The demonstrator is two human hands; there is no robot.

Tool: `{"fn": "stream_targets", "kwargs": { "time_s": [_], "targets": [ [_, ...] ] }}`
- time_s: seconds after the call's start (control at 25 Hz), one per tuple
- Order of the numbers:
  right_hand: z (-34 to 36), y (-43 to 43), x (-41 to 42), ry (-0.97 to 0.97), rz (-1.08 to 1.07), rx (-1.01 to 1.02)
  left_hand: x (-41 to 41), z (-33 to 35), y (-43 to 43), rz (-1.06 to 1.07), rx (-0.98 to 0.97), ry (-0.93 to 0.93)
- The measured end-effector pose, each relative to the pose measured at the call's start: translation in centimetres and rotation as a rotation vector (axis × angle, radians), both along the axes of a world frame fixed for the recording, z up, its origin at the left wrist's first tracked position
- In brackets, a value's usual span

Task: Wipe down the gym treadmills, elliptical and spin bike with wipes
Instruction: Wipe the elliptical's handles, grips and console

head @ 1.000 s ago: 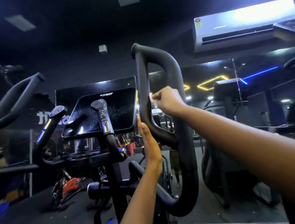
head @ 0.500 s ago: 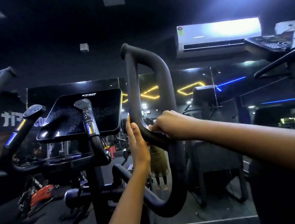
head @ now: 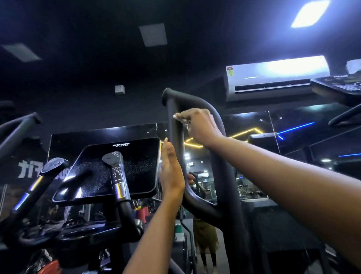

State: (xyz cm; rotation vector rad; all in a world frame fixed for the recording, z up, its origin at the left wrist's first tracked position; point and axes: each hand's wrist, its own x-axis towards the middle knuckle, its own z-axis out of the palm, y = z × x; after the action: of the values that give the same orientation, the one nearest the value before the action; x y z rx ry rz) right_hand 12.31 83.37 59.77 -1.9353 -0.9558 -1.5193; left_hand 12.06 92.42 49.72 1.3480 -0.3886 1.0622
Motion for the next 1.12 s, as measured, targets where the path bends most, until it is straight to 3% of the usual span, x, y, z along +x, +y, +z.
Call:
{"fn": "stream_targets", "kwargs": {
  "time_s": [0.2, 0.4, 0.48, 0.6, 0.68, 0.76, 0.92, 1.0, 1.12],
  "targets": [
    [-5.1, -0.1, 0.1, -0.164, 0.111, -0.056, 0.3, -0.5, -0.2, -0.013, -0.046, -0.030],
    [-10.8, -2.9, -0.4, -0.202, 0.081, -0.459, 0.1, -0.5, -0.1, -0.024, -0.034, -0.038],
    [-8.8, -3.8, -0.7, -0.250, 0.045, -0.499, 0.2, -0.6, -0.1, -0.011, -0.047, -0.034],
    [-2.6, -3.2, -1.0, -0.353, 0.044, -0.279, 0.5, -0.7, -0.2, 0.023, -0.031, -0.014],
    [1.5, -1.9, -1.1, -0.332, -0.010, -0.218, 0.2, -0.6, -0.4, 0.045, 0.008, -0.013],
    [3.8, -0.5, -0.4, -0.253, -0.160, -0.295, 0.0, -0.7, -0.4, 0.063, 0.027, -0.026],
    [2.0, 0.9, 1.0, -0.349, -0.411, -0.425, -0.7, -0.7, -0.6, 0.080, 0.038, -0.026],
    [-0.5, 0.4, 1.0, -0.380, -0.377, -0.458, -0.6, -0.8, -0.6, 0.080, 0.028, -0.033],
    [-3.9, -1.2, 0.0, -0.441, -0.157, -0.625, -0.2, -1.0, -0.4, 0.080, 0.032, -0.034]
  ]
}}
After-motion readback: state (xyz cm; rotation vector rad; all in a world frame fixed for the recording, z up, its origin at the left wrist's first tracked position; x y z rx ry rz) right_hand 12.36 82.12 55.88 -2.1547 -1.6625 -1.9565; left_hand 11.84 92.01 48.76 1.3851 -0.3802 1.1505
